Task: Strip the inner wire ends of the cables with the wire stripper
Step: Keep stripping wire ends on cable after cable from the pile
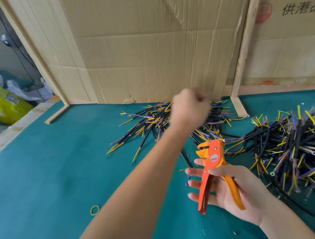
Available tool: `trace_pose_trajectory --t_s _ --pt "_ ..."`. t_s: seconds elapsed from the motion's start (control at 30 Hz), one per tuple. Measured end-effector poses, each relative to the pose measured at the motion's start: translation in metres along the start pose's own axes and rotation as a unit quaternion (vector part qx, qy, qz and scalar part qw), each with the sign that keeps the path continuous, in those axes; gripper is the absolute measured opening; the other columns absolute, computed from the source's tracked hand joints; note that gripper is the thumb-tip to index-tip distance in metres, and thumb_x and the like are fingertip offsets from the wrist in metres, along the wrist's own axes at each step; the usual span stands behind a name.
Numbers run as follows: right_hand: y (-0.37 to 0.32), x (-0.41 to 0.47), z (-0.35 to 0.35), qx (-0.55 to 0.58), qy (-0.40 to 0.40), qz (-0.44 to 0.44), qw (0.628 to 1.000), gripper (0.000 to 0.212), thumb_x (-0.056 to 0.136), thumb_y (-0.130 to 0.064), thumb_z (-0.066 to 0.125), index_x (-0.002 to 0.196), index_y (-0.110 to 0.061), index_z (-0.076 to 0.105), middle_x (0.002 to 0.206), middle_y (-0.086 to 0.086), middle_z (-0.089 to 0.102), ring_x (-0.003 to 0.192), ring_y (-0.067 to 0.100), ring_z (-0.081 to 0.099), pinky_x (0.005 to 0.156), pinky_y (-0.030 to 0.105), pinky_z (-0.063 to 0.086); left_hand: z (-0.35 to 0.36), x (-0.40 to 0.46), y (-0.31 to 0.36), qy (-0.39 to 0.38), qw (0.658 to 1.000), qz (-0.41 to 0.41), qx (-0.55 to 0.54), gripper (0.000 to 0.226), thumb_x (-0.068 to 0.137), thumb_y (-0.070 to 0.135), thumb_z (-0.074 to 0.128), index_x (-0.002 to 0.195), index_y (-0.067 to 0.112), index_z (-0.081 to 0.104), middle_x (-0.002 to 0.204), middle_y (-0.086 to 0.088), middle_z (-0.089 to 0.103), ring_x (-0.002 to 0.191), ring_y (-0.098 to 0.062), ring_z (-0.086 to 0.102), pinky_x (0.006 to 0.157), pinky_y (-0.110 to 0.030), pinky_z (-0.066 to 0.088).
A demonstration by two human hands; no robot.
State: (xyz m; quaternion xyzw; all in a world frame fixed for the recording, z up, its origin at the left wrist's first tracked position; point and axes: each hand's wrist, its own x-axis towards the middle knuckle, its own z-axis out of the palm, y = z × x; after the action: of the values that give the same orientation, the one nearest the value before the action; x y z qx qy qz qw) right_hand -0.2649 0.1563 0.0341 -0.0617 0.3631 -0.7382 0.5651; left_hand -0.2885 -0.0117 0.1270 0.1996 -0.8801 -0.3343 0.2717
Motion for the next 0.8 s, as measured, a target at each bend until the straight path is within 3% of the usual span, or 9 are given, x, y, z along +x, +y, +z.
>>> trace_pose_trajectory --t_s 0.07,0.17,0.27,0.33,0.4,0.47,0.53,0.6,0.8 --pt "0.000 0.002 0.000 0.016 0.009 0.007 1.000 0.058 0.081 -0.007 0.068 0.137 -0.001 0.055 0.126 0.032 0.065 0.094 0.046 0.069 0.082 0.062 0.056 -0.024 0.005 -0.049 0.075 0.991 -0.085 0.072 0.020 0.088 0.017 0.055 0.091 0.009 0.073 0.090 -0.016 0.073 0.090 -0.037 0.066 0.074 -0.034 0.051" --pt "-0.002 0.003 0.000 0.024 0.015 0.011 1.000 0.054 0.086 -0.011 0.062 0.139 -0.002 0.053 0.127 0.030 0.066 0.094 0.044 0.071 0.080 0.059 0.058 -0.047 -0.003 -0.113 0.049 0.969 -0.187 0.153 0.020 0.090 0.014 0.052 0.097 0.010 0.070 0.102 -0.019 0.071 0.098 -0.040 0.064 0.080 -0.036 0.049" --pt "-0.002 0.004 -0.001 0.030 0.014 0.010 0.999 0.051 0.090 -0.010 0.058 0.140 -0.004 0.053 0.127 0.030 0.065 0.094 0.043 0.071 0.081 0.059 0.057 -0.044 -0.016 -0.146 -0.013 0.968 -0.171 0.186 0.015 0.090 0.021 0.063 0.100 0.012 0.070 0.098 -0.013 0.071 0.098 -0.037 0.063 0.079 -0.036 0.048" --pt "-0.001 0.004 -0.001 0.031 0.012 0.010 0.999 0.052 0.089 -0.010 0.058 0.140 -0.004 0.052 0.127 0.031 0.065 0.094 0.043 0.070 0.082 0.059 0.057 -0.039 -0.019 -0.153 -0.002 0.972 -0.146 0.184 0.015 0.090 0.024 0.067 0.098 0.013 0.072 0.093 -0.012 0.071 0.094 -0.036 0.063 0.078 -0.036 0.050" --pt "-0.001 0.004 -0.002 0.030 0.012 0.008 0.999 0.053 0.088 -0.009 0.059 0.140 -0.003 0.052 0.127 0.031 0.065 0.094 0.043 0.070 0.082 0.059 0.057 -0.038 -0.017 -0.152 0.033 0.979 -0.146 0.140 0.012 0.091 0.024 0.068 0.095 0.015 0.075 0.088 -0.010 0.072 0.091 -0.035 0.064 0.080 -0.035 0.053" --pt "-0.001 0.005 -0.003 0.029 0.011 0.009 0.999 0.053 0.087 -0.009 0.060 0.140 -0.003 0.052 0.127 0.032 0.064 0.095 0.043 0.070 0.081 0.059 0.057 -0.041 -0.017 -0.149 0.072 0.982 -0.163 0.065 0.009 0.090 0.023 0.070 0.087 0.016 0.076 0.074 -0.005 0.069 0.079 -0.030 0.062 0.070 -0.031 0.051" --pt "-0.001 0.005 -0.003 0.028 0.011 0.010 0.999 0.054 0.087 -0.008 0.060 0.140 -0.003 0.053 0.127 0.032 0.064 0.095 0.043 0.070 0.082 0.059 0.057 -0.046 -0.024 -0.140 0.089 0.981 -0.169 -0.017 0.007 0.087 0.019 0.074 0.081 0.016 0.074 0.060 0.003 0.060 0.063 -0.020 0.051 0.056 -0.025 0.040" --pt "-0.001 0.006 -0.004 0.028 0.008 0.010 1.000 0.055 0.085 -0.007 0.061 0.139 -0.003 0.053 0.127 0.032 0.064 0.095 0.043 0.070 0.082 0.059 0.057 -0.049 -0.040 -0.129 0.091 0.975 -0.165 -0.116 0.008 0.086 0.016 0.077 0.079 0.015 0.072 0.055 0.007 0.054 0.057 -0.015 0.043 0.052 -0.024 0.033" --pt "0.001 0.006 -0.004 0.013 0.002 -0.016 1.000 0.052 0.083 -0.006 0.063 0.135 -0.007 0.062 0.127 0.032 0.064 0.092 0.041 0.070 0.083 0.058 0.057 -0.038 -0.103 -0.108 0.042 0.946 -0.128 -0.295 0.013 0.088 0.012 0.076 0.100 0.016 0.073 0.059 0.006 0.052 0.047 -0.009 0.045 0.041 -0.016 0.034"
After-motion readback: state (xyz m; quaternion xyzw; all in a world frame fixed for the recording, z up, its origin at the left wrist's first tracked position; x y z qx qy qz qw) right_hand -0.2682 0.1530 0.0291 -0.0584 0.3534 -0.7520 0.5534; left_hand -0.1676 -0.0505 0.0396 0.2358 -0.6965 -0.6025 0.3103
